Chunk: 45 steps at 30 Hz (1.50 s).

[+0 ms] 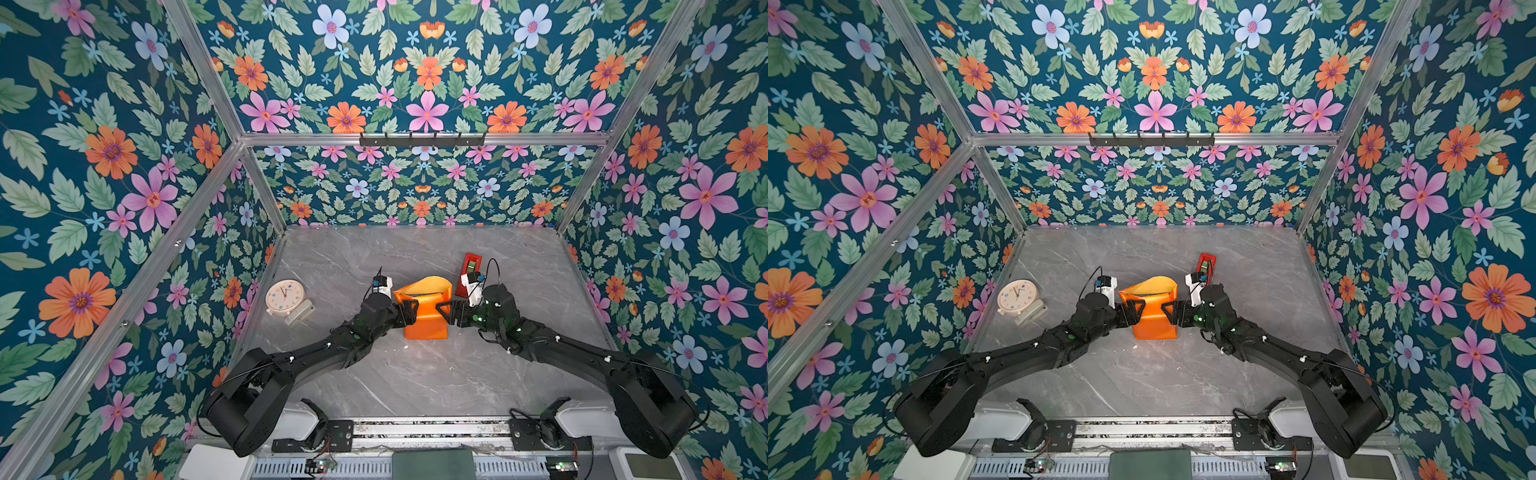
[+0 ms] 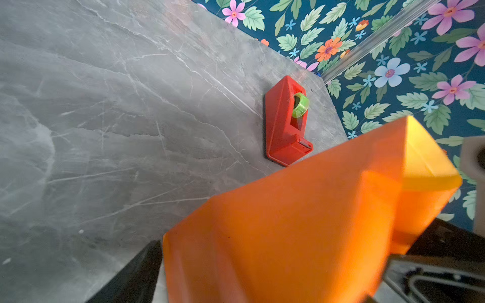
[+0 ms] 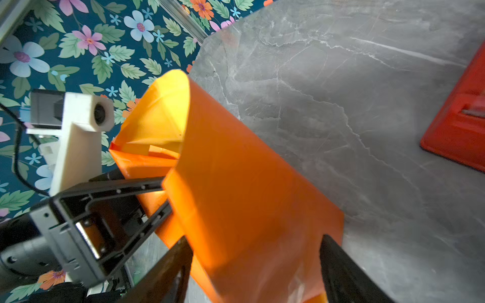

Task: Wrap a gift box in wrapping paper
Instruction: Fold the wrapping paper for the gift box.

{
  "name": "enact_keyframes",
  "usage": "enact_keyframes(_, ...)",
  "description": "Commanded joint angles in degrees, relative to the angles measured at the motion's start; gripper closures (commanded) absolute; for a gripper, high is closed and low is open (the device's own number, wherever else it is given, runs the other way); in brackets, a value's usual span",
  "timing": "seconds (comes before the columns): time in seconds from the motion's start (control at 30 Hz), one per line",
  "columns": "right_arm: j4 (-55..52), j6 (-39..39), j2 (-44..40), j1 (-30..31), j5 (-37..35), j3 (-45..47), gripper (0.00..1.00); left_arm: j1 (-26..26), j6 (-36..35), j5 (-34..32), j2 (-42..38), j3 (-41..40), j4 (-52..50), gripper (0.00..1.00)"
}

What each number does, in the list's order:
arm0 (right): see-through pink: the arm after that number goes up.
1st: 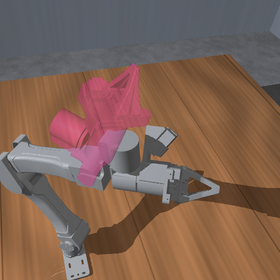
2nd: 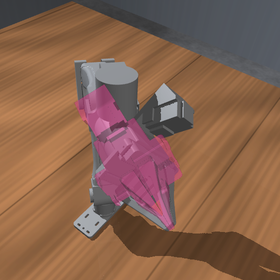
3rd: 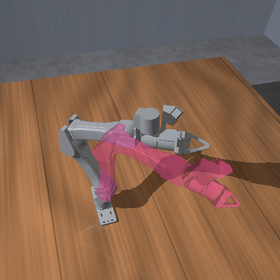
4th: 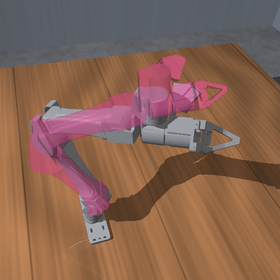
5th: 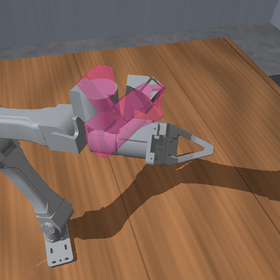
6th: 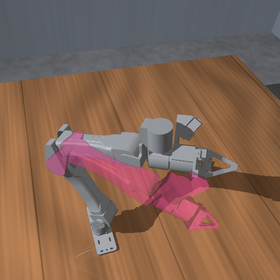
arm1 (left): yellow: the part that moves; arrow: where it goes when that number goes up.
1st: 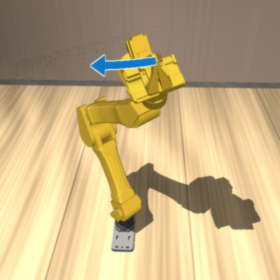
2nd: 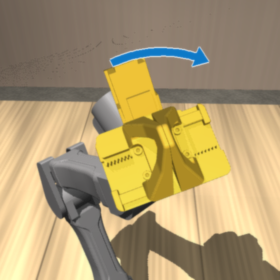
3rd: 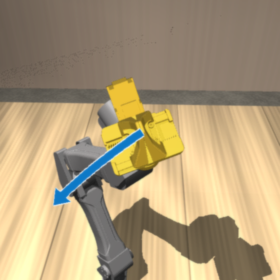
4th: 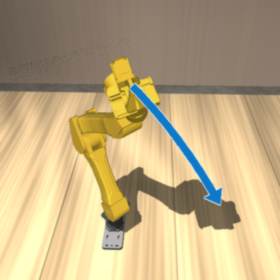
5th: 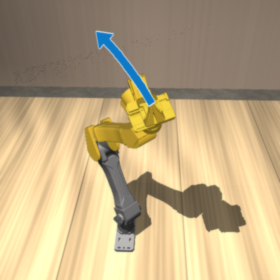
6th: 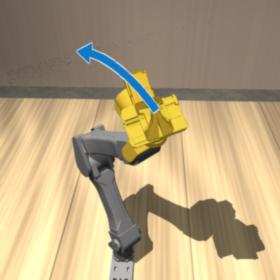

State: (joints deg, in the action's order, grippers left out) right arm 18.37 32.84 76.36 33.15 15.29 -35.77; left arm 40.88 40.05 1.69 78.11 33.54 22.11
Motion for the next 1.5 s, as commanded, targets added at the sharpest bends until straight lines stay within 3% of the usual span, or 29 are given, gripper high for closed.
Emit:
enact_keyframes(0.0,-3.88,0.06,0.84,0.31,-1.42,-1.50,0.24,-0.01,-2.35,0.74,0.42,0.59,-1.98,0.15)
enact_keyframes(0.2,-10.41,-0.58,1.80,1.39,-7.95,-3.78,0.30,0.07,-3.50,0.24,0.98,2.35,-2.86,0.16)
enact_keyframes(0.47,-16.48,-1.79,0.76,3.34,-16.63,-4.14,0.38,0.07,-8.85,-8.00,-0.29,4.95,-9.73,0.25)
enact_keyframes(0.7,-18.74,-3.57,0.31,3.33,-16.71,-8.82,0.37,0.68,-11.44,-7.41,1.49,6.25,-9.89,0.38)
enact_keyframes(0.83,-20.42,-3.66,1.72,3.35,-17.88,-10.89,0.37,0.95,-12.08,-7.49,1.61,6.79,-9.94,0.39)
enact_keyframes(1.13,-22.13,-3.48,2.54,3.50,-20.79,-9.11,0.51,1.98,-14.88,-11.19,1.26,8.63,-11.65,0.46)
enact_keyframes(1.47,-24.61,-5.13,2.70,4.03,-22.01,-13.01,0.55,4.53,-18.06,-15.63,3.66,11.13,-12.62,0.61)
